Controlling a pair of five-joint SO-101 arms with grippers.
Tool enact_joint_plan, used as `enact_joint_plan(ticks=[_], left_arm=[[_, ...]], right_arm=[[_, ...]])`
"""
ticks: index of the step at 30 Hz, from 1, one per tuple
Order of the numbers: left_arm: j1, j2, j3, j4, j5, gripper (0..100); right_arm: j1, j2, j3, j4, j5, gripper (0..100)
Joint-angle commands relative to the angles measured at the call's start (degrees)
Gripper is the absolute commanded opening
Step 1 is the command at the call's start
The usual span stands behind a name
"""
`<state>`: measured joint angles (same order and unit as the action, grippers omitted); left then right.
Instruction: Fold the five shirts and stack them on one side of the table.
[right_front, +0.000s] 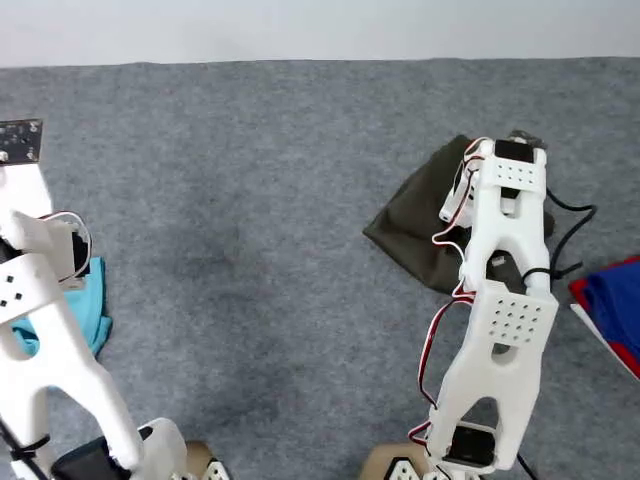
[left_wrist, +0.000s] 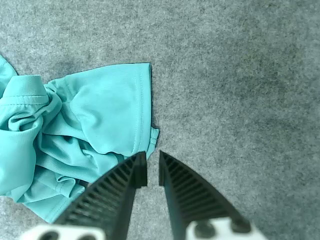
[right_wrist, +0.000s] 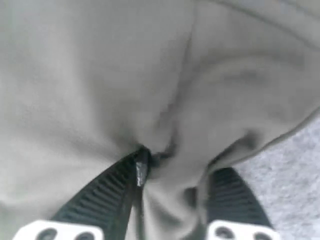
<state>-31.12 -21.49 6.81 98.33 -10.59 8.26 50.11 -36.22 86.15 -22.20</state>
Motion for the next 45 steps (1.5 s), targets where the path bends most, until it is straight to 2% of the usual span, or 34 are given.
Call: enact_joint_plan(ticks=[1,7,12,19,28,36,45], left_arm=[[0.35,-1.85,-0.31,0.44,-0.44,5],[0.35,-1.85,-0.31,0.44,-0.44,5],[0.35,-1.85,-0.40,0.44,-0.44,5],[0.44,-1.85,-0.40,0.35,-0.53,5],[0.44,-1.85,-0.48,0.35,-0.53,5],[0.44,-1.85,-0.48,0.35,-0.53,5],[0.44,-1.85,-0.48,0.09,-0.62,5]], right_arm=[[0.13,1.19,0.09,0.40,5.27,0.5],[2.07,-3.21,0.09,3.38,8.00,1.0],[6.55,-13.05,0.09,3.65,19.08,1.0],[10.86,-26.59,0.09,3.12,28.66,0.9],[12.62,-39.08,0.09,1.10,29.19,0.9],[21.14,-43.21,0.09,-2.68,29.80,0.9],[30.55,-41.27,0.44,-4.62,35.78,0.9]])
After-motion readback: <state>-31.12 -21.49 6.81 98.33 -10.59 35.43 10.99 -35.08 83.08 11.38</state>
